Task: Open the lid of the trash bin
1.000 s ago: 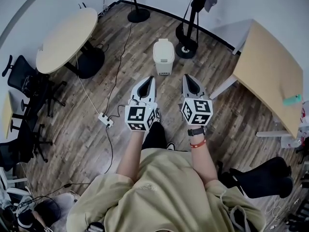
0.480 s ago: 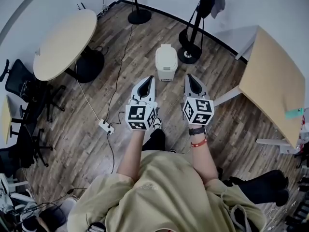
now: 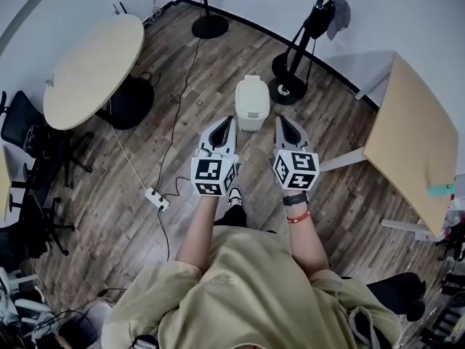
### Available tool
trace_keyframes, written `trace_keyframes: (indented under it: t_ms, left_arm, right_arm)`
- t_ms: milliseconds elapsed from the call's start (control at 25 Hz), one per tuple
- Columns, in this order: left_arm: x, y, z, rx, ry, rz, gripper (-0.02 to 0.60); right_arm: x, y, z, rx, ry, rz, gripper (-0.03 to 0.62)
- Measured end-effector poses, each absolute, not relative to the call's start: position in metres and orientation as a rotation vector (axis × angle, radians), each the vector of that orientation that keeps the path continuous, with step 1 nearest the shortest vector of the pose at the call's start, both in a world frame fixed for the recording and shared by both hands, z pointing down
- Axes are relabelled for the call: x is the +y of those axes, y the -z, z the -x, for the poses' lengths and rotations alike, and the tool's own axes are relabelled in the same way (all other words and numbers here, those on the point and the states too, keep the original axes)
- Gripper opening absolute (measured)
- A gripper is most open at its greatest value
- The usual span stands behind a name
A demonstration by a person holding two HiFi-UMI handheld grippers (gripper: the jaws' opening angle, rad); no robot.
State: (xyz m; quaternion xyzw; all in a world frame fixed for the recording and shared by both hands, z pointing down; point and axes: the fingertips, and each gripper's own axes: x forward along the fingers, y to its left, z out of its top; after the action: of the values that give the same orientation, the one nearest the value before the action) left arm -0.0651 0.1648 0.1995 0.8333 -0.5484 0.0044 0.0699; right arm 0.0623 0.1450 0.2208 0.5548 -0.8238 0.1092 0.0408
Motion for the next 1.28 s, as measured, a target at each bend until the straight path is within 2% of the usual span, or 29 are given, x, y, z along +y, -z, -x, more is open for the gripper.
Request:
trace_keyframes:
  t_ms: [440, 840, 1280]
  left_arm:
    - [0.054, -0.226, 0.094, -1.591, -0.045, -2.515, 0.023]
    - [0.011, -0.249, 0.108, -1.535, -0.088, -2.483, 0.023]
    - [-0.031, -0.307, 0.082, -1.454, -0.193, -2.468, 0.023]
  right_arm:
    - [0.045, -0.249, -0.022, -2.495, -0.447, -1.722, 0.014]
    - [0.014, -0.272, -0.015, -2.425, -0.491, -1.740, 0.015]
    - [-0.028, -0.320, -0.024, -2.379, -0.547, -1.691, 0.015]
